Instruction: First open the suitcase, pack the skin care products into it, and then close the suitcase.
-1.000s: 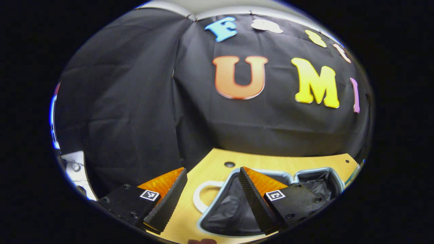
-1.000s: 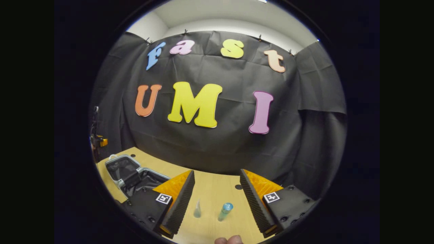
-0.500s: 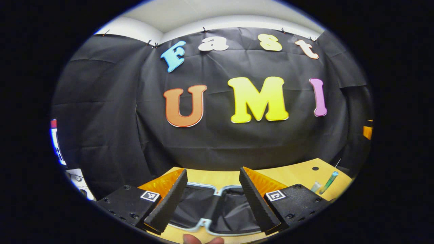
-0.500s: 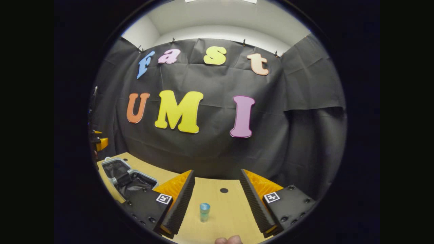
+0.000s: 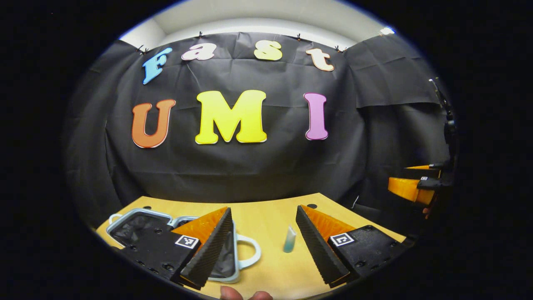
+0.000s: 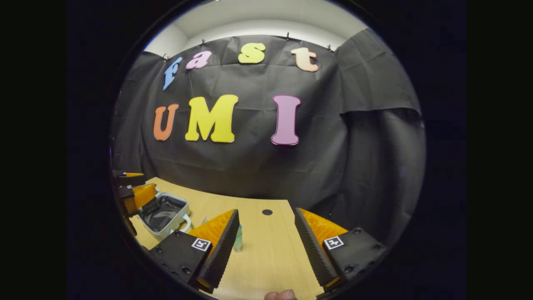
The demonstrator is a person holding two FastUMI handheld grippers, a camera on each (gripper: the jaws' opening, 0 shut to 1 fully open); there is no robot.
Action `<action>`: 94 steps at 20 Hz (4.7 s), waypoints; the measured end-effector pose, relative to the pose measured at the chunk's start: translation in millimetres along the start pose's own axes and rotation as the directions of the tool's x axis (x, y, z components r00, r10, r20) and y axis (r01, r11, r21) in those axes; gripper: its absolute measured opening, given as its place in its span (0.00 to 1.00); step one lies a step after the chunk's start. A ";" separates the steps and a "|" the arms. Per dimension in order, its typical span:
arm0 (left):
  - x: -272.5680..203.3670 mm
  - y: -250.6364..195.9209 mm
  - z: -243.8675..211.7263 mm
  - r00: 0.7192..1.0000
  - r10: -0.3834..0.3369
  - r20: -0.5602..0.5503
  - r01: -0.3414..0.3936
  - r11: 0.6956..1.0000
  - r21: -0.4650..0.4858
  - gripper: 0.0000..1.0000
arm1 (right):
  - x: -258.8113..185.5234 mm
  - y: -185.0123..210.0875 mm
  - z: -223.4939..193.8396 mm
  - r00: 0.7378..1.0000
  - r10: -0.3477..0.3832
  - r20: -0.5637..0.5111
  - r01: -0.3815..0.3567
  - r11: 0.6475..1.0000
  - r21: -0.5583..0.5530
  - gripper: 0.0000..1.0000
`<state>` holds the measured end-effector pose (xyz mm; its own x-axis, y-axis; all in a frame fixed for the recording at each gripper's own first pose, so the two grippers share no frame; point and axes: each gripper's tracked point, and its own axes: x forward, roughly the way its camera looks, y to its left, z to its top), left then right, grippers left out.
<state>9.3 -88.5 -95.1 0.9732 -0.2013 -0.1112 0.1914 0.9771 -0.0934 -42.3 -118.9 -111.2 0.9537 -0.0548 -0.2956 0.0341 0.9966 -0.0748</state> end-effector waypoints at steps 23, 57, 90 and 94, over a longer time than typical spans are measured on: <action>73.7 -59.4 -162.0 0.954 -0.107 -0.280 0.124 0.991 0.043 0.99 | 9.4 -15.5 -61.3 0.996 0.013 -0.086 -0.018 0.999 -0.050 0.80; 14.1 -23.6 -130.2 0.866 -0.113 -0.487 0.090 0.993 -0.070 0.37 | 119.7 77.0 -171.7 0.932 0.215 -0.291 -0.193 0.976 0.102 0.80; -3.1 213.9 -207.1 0.439 -0.170 -0.882 -0.194 0.941 -0.278 0.34 | 57.5 134.2 -102.0 0.774 0.468 -0.427 -0.343 0.876 0.339 0.33; 1.5 223.0 -233.8 0.280 -0.187 -0.942 -0.202 0.947 -0.248 0.34 | 37.6 119.7 -89.4 0.797 0.448 -0.405 -0.309 0.879 0.364 0.33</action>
<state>23.6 112.7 -347.3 0.1165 -0.3046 -0.9453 -0.0470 0.9491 -0.3116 -29.0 -7.1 -216.4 0.6544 0.3781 -0.6548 -0.1561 0.9149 0.3723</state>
